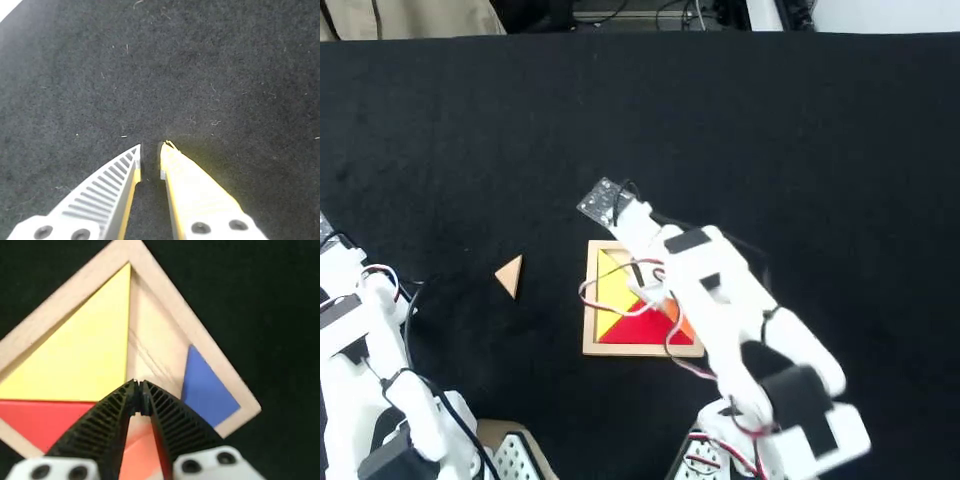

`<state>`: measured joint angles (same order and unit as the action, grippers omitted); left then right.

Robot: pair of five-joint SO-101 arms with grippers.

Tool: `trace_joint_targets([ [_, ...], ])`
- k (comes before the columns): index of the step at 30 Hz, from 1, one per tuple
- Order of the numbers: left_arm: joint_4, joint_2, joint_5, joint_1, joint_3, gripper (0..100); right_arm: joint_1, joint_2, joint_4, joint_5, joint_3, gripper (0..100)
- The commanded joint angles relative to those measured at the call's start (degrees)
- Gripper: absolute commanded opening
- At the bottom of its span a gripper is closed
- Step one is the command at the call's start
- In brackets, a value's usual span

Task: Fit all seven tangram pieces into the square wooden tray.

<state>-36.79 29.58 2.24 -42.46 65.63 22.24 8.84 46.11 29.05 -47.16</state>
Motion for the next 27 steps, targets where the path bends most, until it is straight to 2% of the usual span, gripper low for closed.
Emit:
trace_joint_targets([
  [1,0.8,0.6,0.2,0.7,-0.6,8,0.9,-3.7,-0.5,-0.3,4.5,1.1],
  [11,0.8,0.6,0.2,0.7,-0.6,8,6.6,0.5,2.5,-0.5,2.9,1.1],
  [17,0.8,0.6,0.2,0.7,-0.6,8,1.5,3.1,2.5,-0.3,2.9,1.1],
  [23,0.7,0.6,0.5,1.3,-0.6,8,0.9,4.2,3.0,-0.6,3.2,1.1],
  [25,-0.4,0.7,0.3,4.2,-0.7,8,-0.4,6.5,3.1,-1.1,2.9,1.1],
  [27,-5.0,0.8,-0.8,9.1,-2.2,12,-3.3,9.8,3.4,-4.4,2.8,1.1],
])
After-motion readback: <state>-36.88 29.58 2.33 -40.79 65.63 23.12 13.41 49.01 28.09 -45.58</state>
